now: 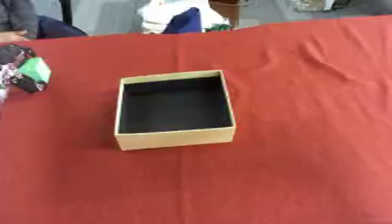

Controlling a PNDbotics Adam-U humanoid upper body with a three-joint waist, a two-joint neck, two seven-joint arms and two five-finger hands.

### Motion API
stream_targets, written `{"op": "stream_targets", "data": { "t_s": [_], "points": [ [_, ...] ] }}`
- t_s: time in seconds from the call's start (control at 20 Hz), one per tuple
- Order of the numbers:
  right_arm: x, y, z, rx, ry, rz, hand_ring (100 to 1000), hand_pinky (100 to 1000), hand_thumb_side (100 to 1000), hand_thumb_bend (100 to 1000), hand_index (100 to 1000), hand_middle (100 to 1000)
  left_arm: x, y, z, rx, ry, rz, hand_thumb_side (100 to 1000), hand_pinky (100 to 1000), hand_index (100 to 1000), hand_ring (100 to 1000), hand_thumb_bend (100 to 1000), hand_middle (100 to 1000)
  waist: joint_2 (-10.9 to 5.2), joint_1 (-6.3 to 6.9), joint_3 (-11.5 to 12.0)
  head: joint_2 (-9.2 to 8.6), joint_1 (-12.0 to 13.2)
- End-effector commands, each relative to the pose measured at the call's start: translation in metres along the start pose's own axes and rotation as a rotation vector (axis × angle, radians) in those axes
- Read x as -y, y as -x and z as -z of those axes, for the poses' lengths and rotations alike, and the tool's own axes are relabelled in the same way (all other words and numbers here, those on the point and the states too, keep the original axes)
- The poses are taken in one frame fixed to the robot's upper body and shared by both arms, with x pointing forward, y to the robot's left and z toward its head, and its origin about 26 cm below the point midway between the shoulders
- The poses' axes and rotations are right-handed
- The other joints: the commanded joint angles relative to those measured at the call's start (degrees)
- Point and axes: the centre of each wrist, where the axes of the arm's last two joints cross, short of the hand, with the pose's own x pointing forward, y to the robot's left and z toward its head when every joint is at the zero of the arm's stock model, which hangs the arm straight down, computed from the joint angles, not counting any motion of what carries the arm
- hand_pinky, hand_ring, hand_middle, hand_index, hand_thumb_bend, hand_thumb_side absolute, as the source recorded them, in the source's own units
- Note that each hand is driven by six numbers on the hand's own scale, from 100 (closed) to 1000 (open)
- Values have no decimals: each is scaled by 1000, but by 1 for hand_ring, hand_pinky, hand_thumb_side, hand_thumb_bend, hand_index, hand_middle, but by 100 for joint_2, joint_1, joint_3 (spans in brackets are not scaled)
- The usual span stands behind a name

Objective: Pick up objects on the table and place them in the box.

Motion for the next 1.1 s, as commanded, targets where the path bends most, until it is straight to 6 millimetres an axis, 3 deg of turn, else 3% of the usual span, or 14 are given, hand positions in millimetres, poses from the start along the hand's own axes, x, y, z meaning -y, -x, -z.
{"op": "stream_targets", "data": {
  "t_s": [0.05, 0.6, 0.9, 1.1],
  "points": [
    [3, -6, 7, 31, 6, 1, 720, 651, 532, 100, 935, 852, -19, 9, 0, -21, -51, 11, 100, 770, 815, 713, 239, 558, -129, -10, 13, 3, 30],
    [4, -4, 7, 35, -12, -14, 723, 656, 533, 100, 935, 853, -27, 1, 0, 35, -110, 7, 100, 752, 774, 644, 215, 520, -406, 14, 97, 33, -17],
    [5, -4, 6, 37, -22, -24, 724, 658, 533, 100, 935, 853, -53, -22, -5, 194, -185, 18, 100, 752, 771, 637, 209, 513, -584, 31, 175, 59, -99],
    [6, -3, 5, 36, -29, -31, 724, 658, 533, 100, 935, 853, -76, -60, -20, 464, -259, 65, 100, 758, 776, 638, 208, 513, -698, 27, 232, 75, -210]
  ]
}}
